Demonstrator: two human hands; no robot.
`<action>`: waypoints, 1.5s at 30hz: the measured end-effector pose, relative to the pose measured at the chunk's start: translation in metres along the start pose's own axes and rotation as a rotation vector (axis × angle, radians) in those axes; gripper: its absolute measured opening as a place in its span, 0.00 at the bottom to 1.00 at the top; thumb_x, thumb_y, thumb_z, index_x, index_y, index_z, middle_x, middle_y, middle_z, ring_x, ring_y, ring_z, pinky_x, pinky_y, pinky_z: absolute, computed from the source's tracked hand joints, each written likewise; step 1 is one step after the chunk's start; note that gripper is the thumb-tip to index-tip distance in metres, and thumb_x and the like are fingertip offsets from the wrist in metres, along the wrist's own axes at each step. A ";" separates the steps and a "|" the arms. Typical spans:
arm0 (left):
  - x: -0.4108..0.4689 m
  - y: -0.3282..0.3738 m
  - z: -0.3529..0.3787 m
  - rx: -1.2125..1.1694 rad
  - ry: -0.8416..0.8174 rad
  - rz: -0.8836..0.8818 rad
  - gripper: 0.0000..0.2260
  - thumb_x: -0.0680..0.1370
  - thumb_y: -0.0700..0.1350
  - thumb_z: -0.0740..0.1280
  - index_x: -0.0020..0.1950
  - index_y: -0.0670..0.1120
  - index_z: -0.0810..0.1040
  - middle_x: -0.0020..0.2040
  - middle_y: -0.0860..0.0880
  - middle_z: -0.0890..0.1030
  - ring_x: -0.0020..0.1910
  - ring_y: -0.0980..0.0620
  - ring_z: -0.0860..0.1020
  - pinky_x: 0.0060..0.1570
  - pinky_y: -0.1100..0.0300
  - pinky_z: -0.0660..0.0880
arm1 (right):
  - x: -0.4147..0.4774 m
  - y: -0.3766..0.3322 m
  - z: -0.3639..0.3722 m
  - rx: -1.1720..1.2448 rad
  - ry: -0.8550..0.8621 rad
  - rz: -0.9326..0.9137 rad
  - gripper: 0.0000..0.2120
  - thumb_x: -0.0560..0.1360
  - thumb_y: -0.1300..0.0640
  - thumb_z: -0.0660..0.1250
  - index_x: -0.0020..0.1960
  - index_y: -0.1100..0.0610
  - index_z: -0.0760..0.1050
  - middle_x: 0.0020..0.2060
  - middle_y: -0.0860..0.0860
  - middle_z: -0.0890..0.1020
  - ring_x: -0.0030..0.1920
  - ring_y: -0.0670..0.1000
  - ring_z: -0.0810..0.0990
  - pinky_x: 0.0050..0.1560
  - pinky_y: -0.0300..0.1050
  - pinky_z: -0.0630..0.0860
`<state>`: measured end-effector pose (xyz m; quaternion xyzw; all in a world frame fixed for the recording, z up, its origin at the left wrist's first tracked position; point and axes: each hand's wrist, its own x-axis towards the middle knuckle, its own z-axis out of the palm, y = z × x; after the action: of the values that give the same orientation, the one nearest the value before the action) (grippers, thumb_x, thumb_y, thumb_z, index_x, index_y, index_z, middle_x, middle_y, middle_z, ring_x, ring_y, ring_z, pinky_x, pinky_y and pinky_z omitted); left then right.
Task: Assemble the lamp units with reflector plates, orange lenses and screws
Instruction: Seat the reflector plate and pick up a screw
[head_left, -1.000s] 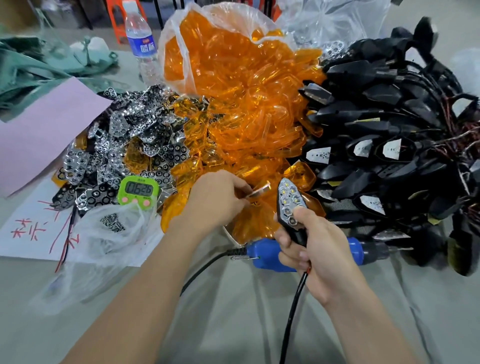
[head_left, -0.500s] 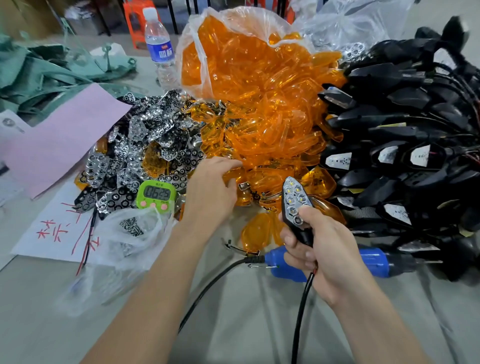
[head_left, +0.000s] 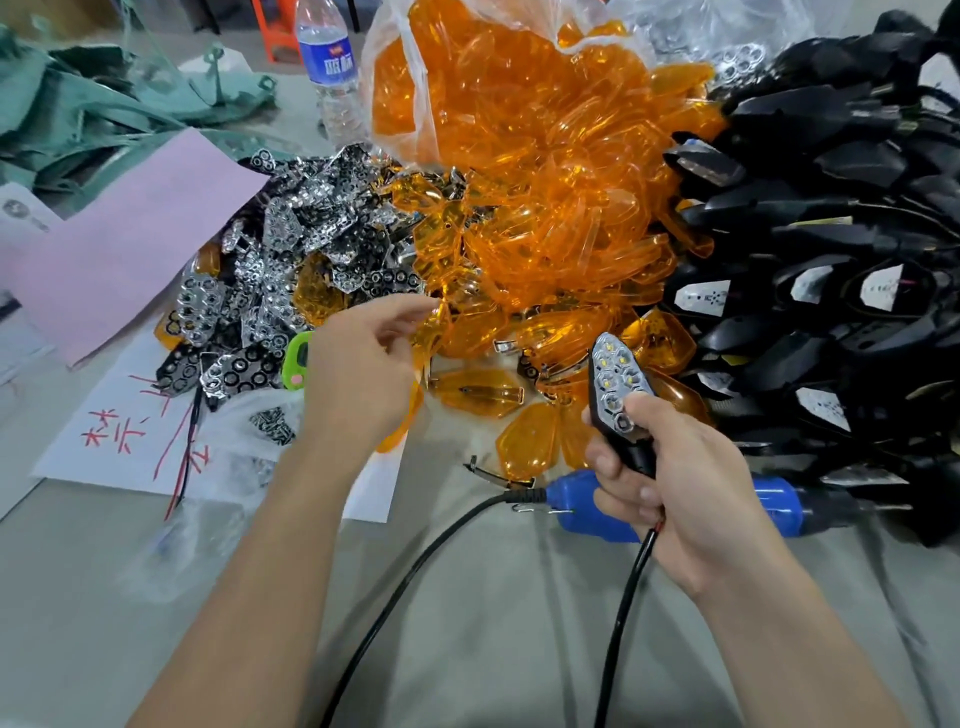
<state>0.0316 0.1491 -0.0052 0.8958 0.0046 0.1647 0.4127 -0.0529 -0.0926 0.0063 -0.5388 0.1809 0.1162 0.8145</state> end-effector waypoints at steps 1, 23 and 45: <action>-0.002 -0.006 -0.009 0.007 0.012 -0.022 0.22 0.78 0.29 0.67 0.58 0.56 0.86 0.47 0.63 0.84 0.47 0.65 0.82 0.51 0.69 0.79 | -0.001 0.002 0.000 -0.005 0.000 0.004 0.16 0.85 0.55 0.57 0.51 0.66 0.76 0.29 0.57 0.73 0.22 0.46 0.57 0.20 0.38 0.56; -0.032 0.051 -0.031 -1.042 -0.579 -0.232 0.10 0.74 0.48 0.73 0.54 0.52 0.86 0.45 0.48 0.85 0.36 0.55 0.79 0.37 0.66 0.74 | -0.010 0.007 0.035 -0.051 0.001 -0.019 0.13 0.86 0.57 0.56 0.53 0.65 0.73 0.28 0.57 0.72 0.19 0.46 0.57 0.21 0.37 0.54; 0.006 0.071 -0.067 -0.366 -0.643 0.132 0.12 0.67 0.52 0.78 0.50 0.61 0.89 0.41 0.52 0.87 0.39 0.50 0.79 0.37 0.64 0.74 | -0.024 0.005 0.042 -0.162 -0.263 0.067 0.35 0.80 0.30 0.49 0.57 0.60 0.77 0.29 0.56 0.74 0.23 0.47 0.59 0.25 0.38 0.54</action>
<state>0.0077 0.1521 0.0896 0.8117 -0.2127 -0.1007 0.5346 -0.0696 -0.0522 0.0267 -0.5765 0.0805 0.2270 0.7808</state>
